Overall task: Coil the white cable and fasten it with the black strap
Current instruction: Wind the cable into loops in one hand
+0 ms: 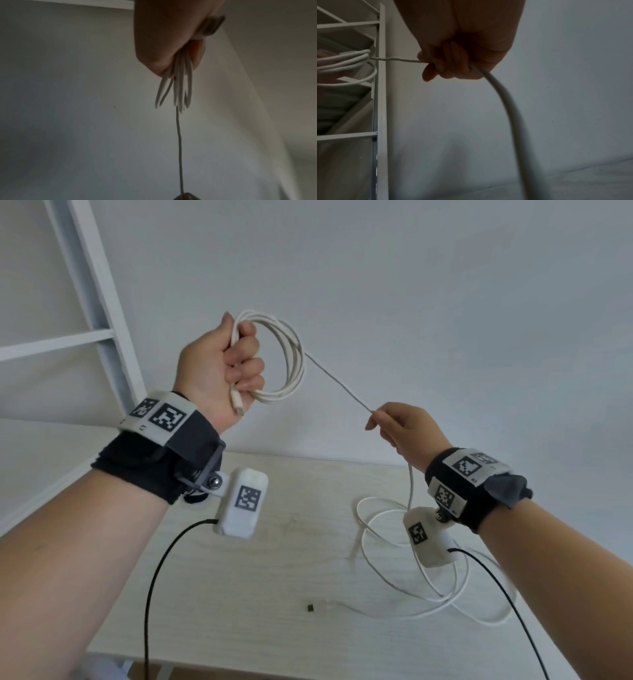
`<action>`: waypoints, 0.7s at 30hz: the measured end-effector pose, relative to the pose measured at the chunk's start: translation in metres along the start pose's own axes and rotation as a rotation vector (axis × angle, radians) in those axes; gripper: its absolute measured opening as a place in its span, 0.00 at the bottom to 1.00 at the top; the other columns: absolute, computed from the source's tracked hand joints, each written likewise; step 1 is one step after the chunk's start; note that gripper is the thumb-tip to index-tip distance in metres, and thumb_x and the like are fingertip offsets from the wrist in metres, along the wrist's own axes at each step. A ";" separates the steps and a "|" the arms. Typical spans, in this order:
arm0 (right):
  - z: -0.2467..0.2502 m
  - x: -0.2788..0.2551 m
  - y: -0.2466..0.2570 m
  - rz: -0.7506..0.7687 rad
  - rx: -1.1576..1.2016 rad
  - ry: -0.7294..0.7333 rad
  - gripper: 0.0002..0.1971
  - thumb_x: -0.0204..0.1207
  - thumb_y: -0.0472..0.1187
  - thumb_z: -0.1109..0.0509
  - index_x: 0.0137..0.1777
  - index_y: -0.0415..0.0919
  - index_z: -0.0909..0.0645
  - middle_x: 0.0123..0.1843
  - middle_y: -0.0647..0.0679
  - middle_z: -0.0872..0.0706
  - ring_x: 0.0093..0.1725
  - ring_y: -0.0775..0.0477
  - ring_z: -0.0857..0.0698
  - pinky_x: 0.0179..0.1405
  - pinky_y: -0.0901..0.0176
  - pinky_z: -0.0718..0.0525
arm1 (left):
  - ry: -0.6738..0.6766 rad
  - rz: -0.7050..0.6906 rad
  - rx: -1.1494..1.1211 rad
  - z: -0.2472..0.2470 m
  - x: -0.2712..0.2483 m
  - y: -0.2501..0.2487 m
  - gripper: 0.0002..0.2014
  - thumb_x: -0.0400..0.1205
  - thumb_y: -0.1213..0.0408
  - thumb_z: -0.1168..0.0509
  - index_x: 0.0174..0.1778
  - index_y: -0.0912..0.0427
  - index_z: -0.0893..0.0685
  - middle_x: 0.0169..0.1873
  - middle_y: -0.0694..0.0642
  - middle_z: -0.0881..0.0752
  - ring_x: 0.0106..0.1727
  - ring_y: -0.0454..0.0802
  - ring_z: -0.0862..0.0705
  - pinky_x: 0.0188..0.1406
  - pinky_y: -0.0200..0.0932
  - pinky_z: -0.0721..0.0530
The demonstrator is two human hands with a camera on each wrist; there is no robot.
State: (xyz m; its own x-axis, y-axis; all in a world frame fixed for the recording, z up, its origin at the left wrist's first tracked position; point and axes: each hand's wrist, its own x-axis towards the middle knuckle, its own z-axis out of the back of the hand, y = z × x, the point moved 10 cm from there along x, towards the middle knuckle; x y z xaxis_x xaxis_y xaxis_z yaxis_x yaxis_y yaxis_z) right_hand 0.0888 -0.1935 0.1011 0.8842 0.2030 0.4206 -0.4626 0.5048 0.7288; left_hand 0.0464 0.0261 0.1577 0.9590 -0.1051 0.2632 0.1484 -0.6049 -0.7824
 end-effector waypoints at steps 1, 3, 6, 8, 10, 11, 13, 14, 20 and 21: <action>-0.001 -0.001 0.000 0.002 0.012 0.004 0.10 0.80 0.43 0.40 0.42 0.41 0.19 0.24 0.49 0.29 0.18 0.60 0.34 0.20 0.74 0.33 | -0.013 -0.013 0.001 0.000 0.002 -0.001 0.21 0.88 0.50 0.54 0.34 0.53 0.26 0.14 0.47 0.35 0.12 0.41 0.38 0.11 0.30 0.39; -0.005 -0.001 0.000 0.000 0.021 0.011 0.07 0.80 0.43 0.38 0.46 0.41 0.22 0.26 0.50 0.27 0.22 0.58 0.31 0.22 0.69 0.30 | -0.038 -0.049 -0.003 0.001 0.005 -0.004 0.20 0.88 0.50 0.54 0.34 0.54 0.27 0.15 0.46 0.34 0.13 0.40 0.38 0.12 0.31 0.38; -0.011 -0.006 -0.004 -0.025 0.014 0.058 0.06 0.79 0.44 0.37 0.46 0.42 0.22 0.27 0.51 0.24 0.25 0.54 0.28 0.21 0.65 0.24 | -0.097 -0.100 0.015 0.005 0.008 -0.010 0.20 0.88 0.49 0.52 0.35 0.54 0.27 0.16 0.46 0.34 0.14 0.39 0.38 0.14 0.30 0.36; -0.016 -0.011 -0.008 -0.040 0.001 0.114 0.06 0.79 0.43 0.37 0.46 0.43 0.21 0.27 0.51 0.24 0.24 0.54 0.28 0.21 0.66 0.22 | -0.133 -0.138 0.010 0.011 0.009 -0.019 0.19 0.88 0.49 0.52 0.35 0.54 0.28 0.15 0.46 0.33 0.15 0.39 0.38 0.15 0.30 0.35; -0.020 -0.018 -0.017 -0.078 0.003 0.168 0.06 0.79 0.43 0.37 0.46 0.44 0.20 0.26 0.51 0.24 0.24 0.54 0.28 0.23 0.64 0.19 | -0.165 -0.181 -0.017 0.019 0.009 -0.030 0.19 0.88 0.49 0.53 0.35 0.54 0.29 0.15 0.46 0.33 0.14 0.40 0.38 0.15 0.30 0.35; -0.022 -0.021 -0.022 -0.104 0.023 0.188 0.07 0.79 0.42 0.38 0.45 0.44 0.19 0.26 0.51 0.25 0.24 0.54 0.29 0.24 0.63 0.17 | -0.180 -0.196 -0.022 0.023 0.010 -0.034 0.19 0.88 0.50 0.53 0.34 0.54 0.29 0.15 0.46 0.33 0.14 0.40 0.38 0.15 0.30 0.35; -0.022 -0.026 -0.029 -0.145 0.086 0.200 0.07 0.79 0.41 0.38 0.47 0.45 0.18 0.26 0.51 0.25 0.24 0.55 0.28 0.24 0.63 0.17 | -0.228 -0.221 0.008 0.030 0.010 -0.038 0.19 0.88 0.50 0.53 0.34 0.54 0.30 0.14 0.46 0.33 0.14 0.40 0.38 0.15 0.30 0.35; -0.022 -0.027 -0.031 -0.158 0.122 0.194 0.07 0.80 0.40 0.38 0.49 0.46 0.18 0.26 0.52 0.25 0.24 0.55 0.28 0.24 0.63 0.18 | -0.258 -0.238 0.032 0.033 0.009 -0.039 0.19 0.88 0.50 0.53 0.34 0.54 0.31 0.14 0.46 0.33 0.14 0.40 0.38 0.15 0.31 0.35; -0.010 -0.028 -0.025 -0.136 0.198 0.013 0.04 0.75 0.37 0.31 0.39 0.44 0.19 0.25 0.51 0.21 0.24 0.55 0.29 0.20 0.68 0.33 | -0.345 -0.327 0.154 0.035 0.008 -0.034 0.19 0.89 0.54 0.52 0.34 0.56 0.30 0.16 0.45 0.28 0.16 0.43 0.32 0.21 0.34 0.26; -0.009 -0.028 -0.017 -0.089 0.139 0.003 0.04 0.75 0.37 0.30 0.38 0.43 0.19 0.25 0.51 0.20 0.22 0.57 0.29 0.20 0.71 0.32 | -0.346 -0.350 0.182 0.034 0.006 -0.034 0.18 0.89 0.55 0.51 0.34 0.57 0.29 0.17 0.46 0.25 0.17 0.44 0.28 0.23 0.36 0.22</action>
State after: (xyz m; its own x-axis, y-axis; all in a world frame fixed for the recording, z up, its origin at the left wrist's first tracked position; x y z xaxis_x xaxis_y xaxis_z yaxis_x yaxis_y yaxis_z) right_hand 0.0727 -0.2002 0.0716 0.9222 0.1655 0.3494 -0.3866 0.3998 0.8311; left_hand 0.0558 0.0733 0.1671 0.8636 0.3639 0.3489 0.4843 -0.4066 -0.7747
